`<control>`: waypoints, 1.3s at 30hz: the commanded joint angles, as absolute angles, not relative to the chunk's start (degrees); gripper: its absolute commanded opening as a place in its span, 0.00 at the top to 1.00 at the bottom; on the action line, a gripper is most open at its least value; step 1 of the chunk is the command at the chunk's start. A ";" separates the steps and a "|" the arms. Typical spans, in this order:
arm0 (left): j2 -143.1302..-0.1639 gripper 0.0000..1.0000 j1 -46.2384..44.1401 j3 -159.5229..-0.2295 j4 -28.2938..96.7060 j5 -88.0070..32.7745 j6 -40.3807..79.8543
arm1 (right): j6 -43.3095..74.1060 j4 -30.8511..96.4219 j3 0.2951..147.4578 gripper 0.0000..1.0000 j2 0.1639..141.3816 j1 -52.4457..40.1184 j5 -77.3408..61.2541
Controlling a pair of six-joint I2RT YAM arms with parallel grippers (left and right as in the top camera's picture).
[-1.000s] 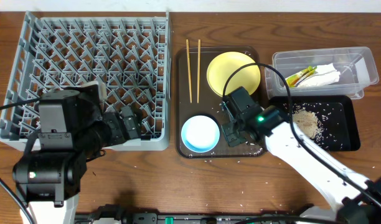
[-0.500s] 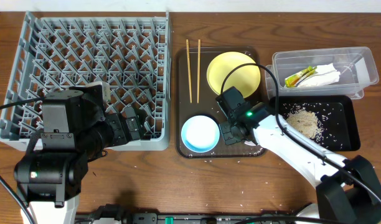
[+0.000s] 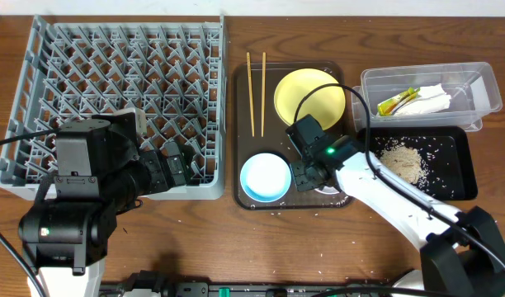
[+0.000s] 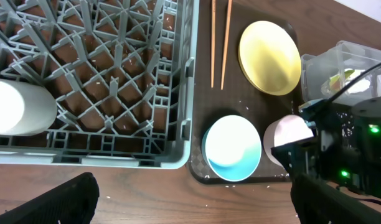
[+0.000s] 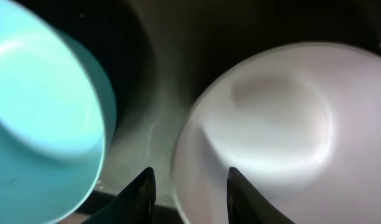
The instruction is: Sort waste into correct bins and load items into the dishwasher
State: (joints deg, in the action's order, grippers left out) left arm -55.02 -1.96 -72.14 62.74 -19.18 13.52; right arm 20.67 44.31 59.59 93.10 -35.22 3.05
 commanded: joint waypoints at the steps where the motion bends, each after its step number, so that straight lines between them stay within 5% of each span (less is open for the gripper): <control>1: -55.09 0.01 -2.13 -72.82 62.72 -19.44 13.63 | 22.04 45.89 64.93 0.65 88.68 -36.01 1.41; 39: -55.09 0.01 -2.13 -72.82 62.72 -19.44 13.63 | 22.28 51.20 72.31 0.57 87.11 -36.07 0.97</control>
